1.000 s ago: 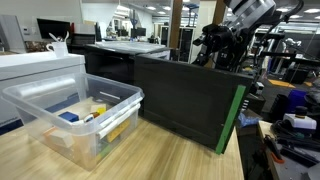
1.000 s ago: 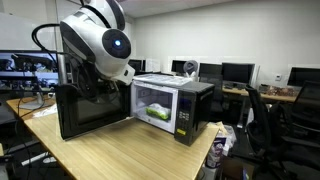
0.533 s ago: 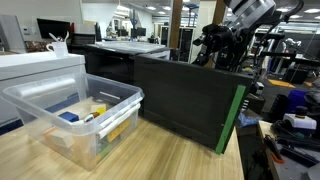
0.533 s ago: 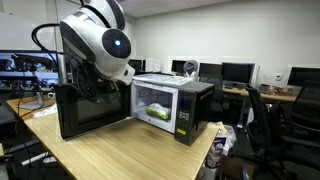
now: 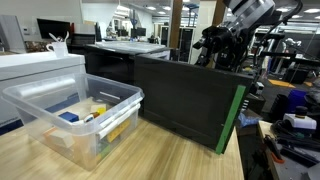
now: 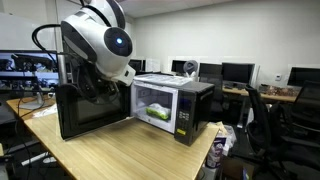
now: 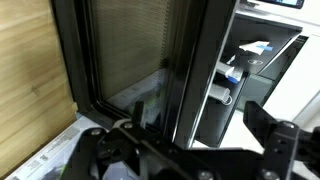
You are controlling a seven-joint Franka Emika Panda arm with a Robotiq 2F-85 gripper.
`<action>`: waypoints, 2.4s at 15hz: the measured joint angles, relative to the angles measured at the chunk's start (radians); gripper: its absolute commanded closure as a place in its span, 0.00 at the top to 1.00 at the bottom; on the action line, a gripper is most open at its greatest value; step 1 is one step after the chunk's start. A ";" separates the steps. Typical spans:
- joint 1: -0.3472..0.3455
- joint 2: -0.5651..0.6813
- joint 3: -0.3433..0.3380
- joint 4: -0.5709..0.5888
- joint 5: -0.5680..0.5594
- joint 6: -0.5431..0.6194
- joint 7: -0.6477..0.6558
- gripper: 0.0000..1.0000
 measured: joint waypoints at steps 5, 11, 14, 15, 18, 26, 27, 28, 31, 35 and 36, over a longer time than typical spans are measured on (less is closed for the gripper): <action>-0.002 0.008 0.007 0.028 -0.193 0.131 0.153 1.00; 0.002 0.008 0.042 0.053 -0.517 0.274 0.389 1.00; 0.005 0.008 0.058 0.068 -0.619 0.299 0.483 1.00; 0.005 0.008 0.061 0.072 -0.642 0.307 0.509 1.00; 0.006 0.011 0.069 0.084 -0.714 0.326 0.591 1.00; 0.006 0.016 0.072 0.088 -0.730 0.328 0.611 1.00; 0.006 0.016 0.072 0.088 -0.730 0.328 0.611 1.00; 0.006 0.016 0.072 0.088 -0.730 0.328 0.611 1.00; 0.006 0.017 0.072 0.088 -0.730 0.328 0.612 1.00; 0.008 0.026 0.072 0.089 -0.722 0.324 0.612 1.00; 0.012 0.033 0.072 0.089 -0.704 0.324 0.611 1.00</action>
